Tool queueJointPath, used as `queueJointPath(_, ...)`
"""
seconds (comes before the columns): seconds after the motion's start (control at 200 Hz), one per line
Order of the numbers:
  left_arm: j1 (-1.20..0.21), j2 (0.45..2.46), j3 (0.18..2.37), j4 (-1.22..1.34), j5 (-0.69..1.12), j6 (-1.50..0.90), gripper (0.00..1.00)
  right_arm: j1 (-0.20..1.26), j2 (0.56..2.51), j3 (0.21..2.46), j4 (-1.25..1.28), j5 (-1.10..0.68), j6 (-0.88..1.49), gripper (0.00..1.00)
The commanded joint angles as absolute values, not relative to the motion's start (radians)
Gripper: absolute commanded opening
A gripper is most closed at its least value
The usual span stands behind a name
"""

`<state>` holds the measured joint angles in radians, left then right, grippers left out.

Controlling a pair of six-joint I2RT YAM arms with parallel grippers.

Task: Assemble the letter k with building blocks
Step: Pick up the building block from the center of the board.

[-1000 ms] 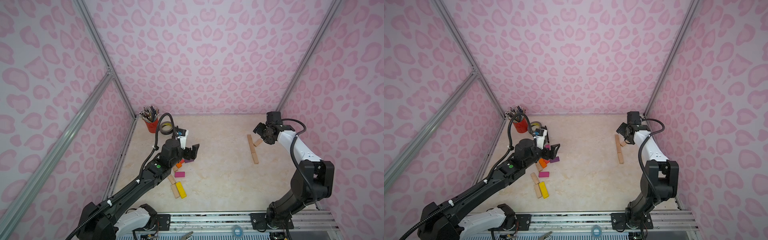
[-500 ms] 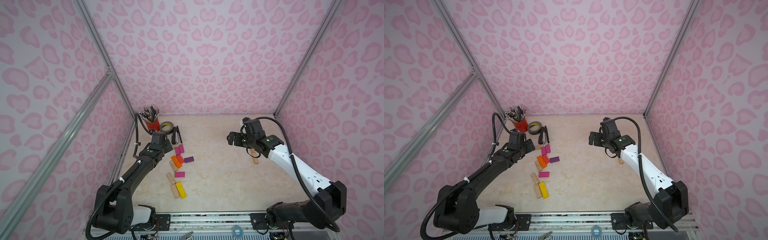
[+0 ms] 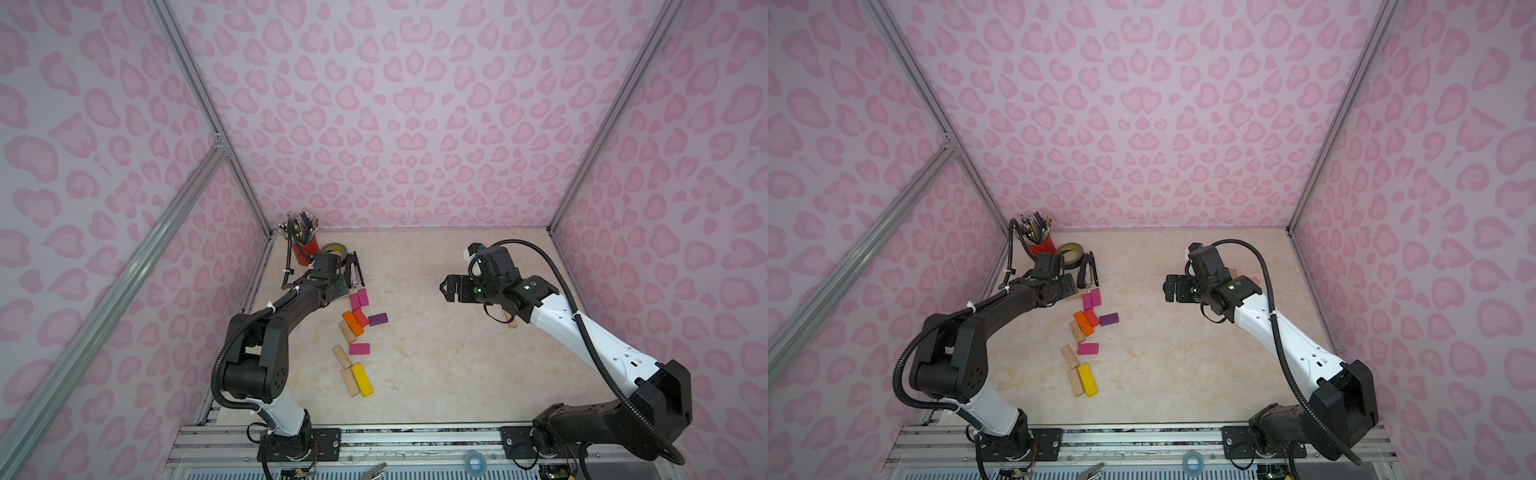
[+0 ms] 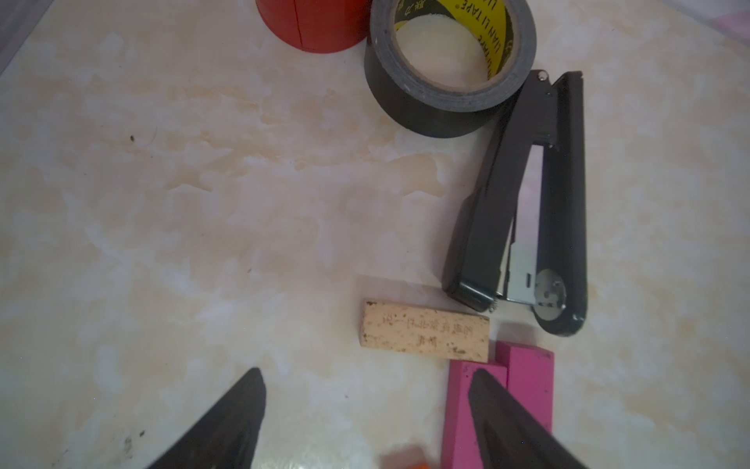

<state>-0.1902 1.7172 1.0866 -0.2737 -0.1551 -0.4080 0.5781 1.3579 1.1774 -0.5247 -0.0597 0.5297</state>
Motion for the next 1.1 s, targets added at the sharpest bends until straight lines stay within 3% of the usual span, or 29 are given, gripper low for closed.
queueJointPath(0.0,-0.187,1.783,1.143,-0.297,-0.141,-0.316,0.8,0.581,1.345,1.169,-0.524,-0.052,0.514,0.98)
queueJointPath(0.295,-0.184,1.929,1.279,-0.339,-0.029,-0.171,0.81,0.58,1.345,1.166,-0.53,-0.055,0.511,0.98)
queueJointPath(0.48,-0.195,1.965,1.292,-0.348,-0.029,-0.179,0.98,0.58,1.336,1.158,-0.53,-0.046,0.515,0.98)
queueJointPath(0.556,-0.209,1.982,1.294,-0.358,-0.045,-0.183,1.0,0.581,1.333,1.156,-0.53,-0.044,0.517,0.98)
queueJointPath(0.721,-0.222,2.008,1.291,-0.361,-0.062,-0.196,1.0,0.581,1.333,1.155,-0.531,-0.044,0.522,0.98)
queueJointPath(1.091,-0.208,1.969,1.256,-0.377,-0.061,-0.284,0.84,0.581,1.324,1.148,-0.53,-0.018,0.533,0.98)
